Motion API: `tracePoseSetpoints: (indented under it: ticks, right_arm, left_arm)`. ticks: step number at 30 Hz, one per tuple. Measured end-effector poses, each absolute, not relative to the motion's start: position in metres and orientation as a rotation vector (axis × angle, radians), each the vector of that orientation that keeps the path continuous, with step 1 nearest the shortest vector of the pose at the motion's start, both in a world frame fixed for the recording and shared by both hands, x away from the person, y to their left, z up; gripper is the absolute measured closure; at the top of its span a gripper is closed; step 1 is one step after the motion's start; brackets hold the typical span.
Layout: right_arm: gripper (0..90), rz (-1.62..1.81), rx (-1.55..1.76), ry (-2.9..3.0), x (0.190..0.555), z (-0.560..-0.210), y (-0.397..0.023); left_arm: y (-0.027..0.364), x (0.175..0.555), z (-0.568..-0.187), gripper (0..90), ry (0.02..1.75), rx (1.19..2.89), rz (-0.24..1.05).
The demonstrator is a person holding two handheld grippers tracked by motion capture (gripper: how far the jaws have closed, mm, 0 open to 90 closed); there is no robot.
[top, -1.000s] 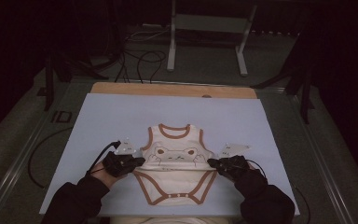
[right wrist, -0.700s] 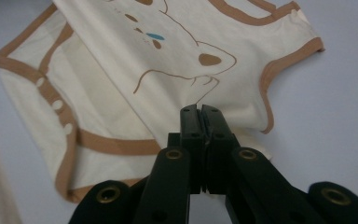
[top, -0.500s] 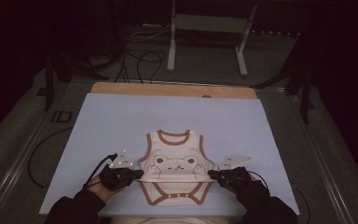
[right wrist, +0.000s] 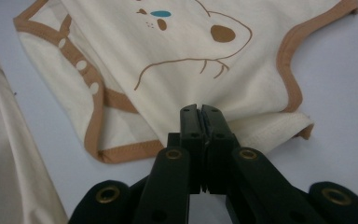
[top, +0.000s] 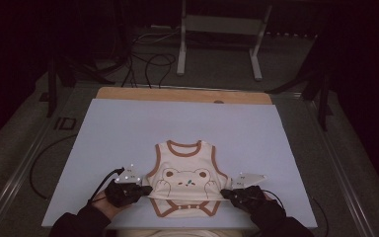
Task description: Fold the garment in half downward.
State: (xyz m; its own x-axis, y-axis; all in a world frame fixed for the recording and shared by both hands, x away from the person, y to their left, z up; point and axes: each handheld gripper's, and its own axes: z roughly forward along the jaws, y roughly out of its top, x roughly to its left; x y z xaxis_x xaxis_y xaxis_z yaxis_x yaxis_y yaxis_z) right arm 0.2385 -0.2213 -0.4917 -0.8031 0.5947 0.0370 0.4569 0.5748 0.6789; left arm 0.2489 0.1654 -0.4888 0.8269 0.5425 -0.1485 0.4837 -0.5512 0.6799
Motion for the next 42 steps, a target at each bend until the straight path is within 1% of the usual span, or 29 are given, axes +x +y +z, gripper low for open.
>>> tracePoseSetpoints:
  ticks: [9,16,23,27,41,42]
  right_arm:
    - [88.8,1.027,0.888,2.621,0.230,-0.498,-0.224]
    - [88.8,1.016,0.901,2.641,0.230,-0.503,-0.225]
    - [88.7,0.998,0.905,2.659,0.231,-0.511,-0.225]
    - [88.4,1.008,0.904,2.658,0.231,-0.512,-0.226]
    - [87.5,1.046,0.914,2.664,0.233,-0.514,-0.229]
    - [82.1,1.052,0.921,2.675,0.234,-0.513,-0.229]
  left_arm:
    - [0.169,0.240,-0.498,89.4,0.772,2.246,0.041]
    - [0.168,0.240,-0.505,89.3,0.778,2.262,0.031]
    - [0.165,0.239,-0.512,88.9,0.740,2.326,0.055]
    - [0.163,0.237,-0.512,88.5,0.725,2.334,0.079]
    - [0.163,0.238,-0.513,88.3,0.729,2.328,0.073]
    - [0.163,0.238,-0.512,87.3,0.733,2.322,0.065]
